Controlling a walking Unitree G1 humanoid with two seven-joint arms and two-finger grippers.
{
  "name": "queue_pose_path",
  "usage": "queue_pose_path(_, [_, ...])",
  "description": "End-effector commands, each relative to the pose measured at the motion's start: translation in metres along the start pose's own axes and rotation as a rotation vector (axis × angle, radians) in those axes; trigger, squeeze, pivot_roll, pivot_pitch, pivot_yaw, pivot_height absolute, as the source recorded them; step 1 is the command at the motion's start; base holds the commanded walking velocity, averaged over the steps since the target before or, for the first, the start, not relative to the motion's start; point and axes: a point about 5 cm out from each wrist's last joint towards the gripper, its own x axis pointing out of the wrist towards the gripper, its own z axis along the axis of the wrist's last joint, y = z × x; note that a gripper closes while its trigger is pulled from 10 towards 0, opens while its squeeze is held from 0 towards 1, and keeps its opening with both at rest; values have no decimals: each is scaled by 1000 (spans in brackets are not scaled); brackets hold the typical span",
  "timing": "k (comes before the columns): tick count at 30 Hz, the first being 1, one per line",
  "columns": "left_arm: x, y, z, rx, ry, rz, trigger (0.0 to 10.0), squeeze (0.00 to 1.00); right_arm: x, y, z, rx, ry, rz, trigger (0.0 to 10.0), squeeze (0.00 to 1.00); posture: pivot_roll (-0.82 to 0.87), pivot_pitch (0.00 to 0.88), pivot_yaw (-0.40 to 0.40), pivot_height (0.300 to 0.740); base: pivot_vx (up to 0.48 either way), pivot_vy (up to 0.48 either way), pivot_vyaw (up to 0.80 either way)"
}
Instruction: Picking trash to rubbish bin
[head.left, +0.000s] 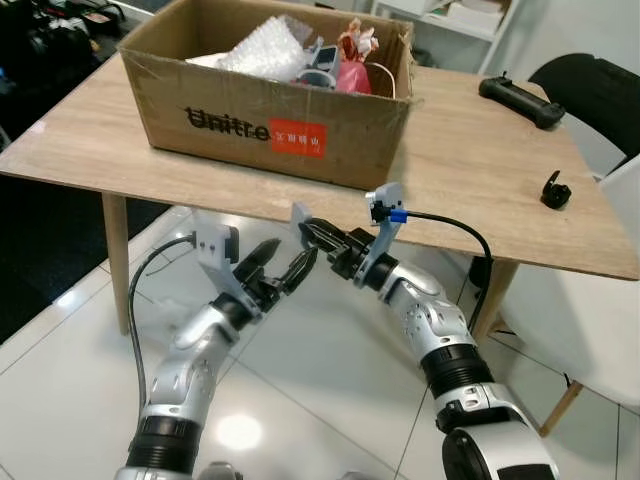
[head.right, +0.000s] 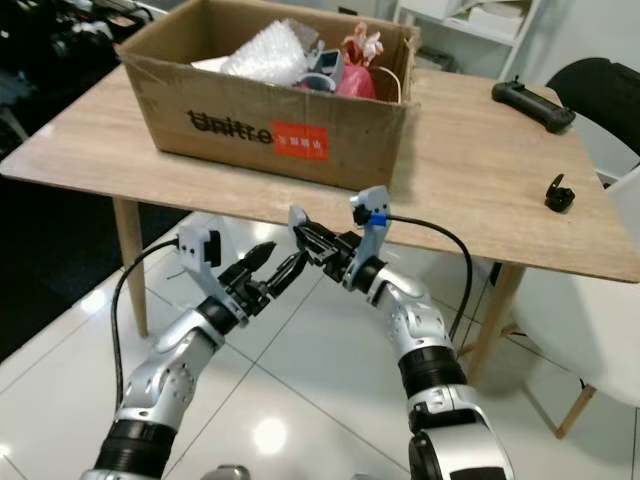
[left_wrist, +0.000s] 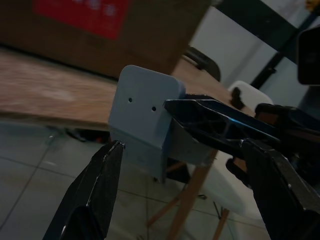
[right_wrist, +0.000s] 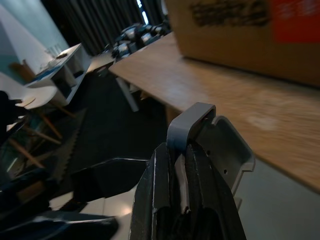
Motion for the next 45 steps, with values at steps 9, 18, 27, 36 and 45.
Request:
queue_pose_path(9, [1, -5, 8, 23, -36, -32, 10000, 0, 3, 13, 13, 36, -83, 92, 10000, 0, 159, 116, -54, 740, 126, 0, 0])
queue_pose_path(18, [4, -7, 32, 51, -118, -51, 10000, 0, -2, 20, 43, 74, -235, 186, 10000, 0, 154, 117, -58, 740, 332, 0, 0])
queue_pose_path(27, [2, -1, 83, 85, -290, -66, 10000, 0, -16, 21, 81, 53, -377, 246, 10000, 0, 145, 114, -58, 740, 365, 0, 0])
queue_pose_path(36, [-3, -16, 106, 24, -402, -184, 10000, 0, -24, 32, 112, 12, -466, 339, 10000, 0, 139, 110, -60, 740, 380, 0, 0])
queue_pose_path(45, [-7, -20, 123, -37, -478, -237, 10000, 0, -24, 41, 130, -43, -482, 361, 10000, 0, 138, 103, -65, 740, 380, 0, 0])
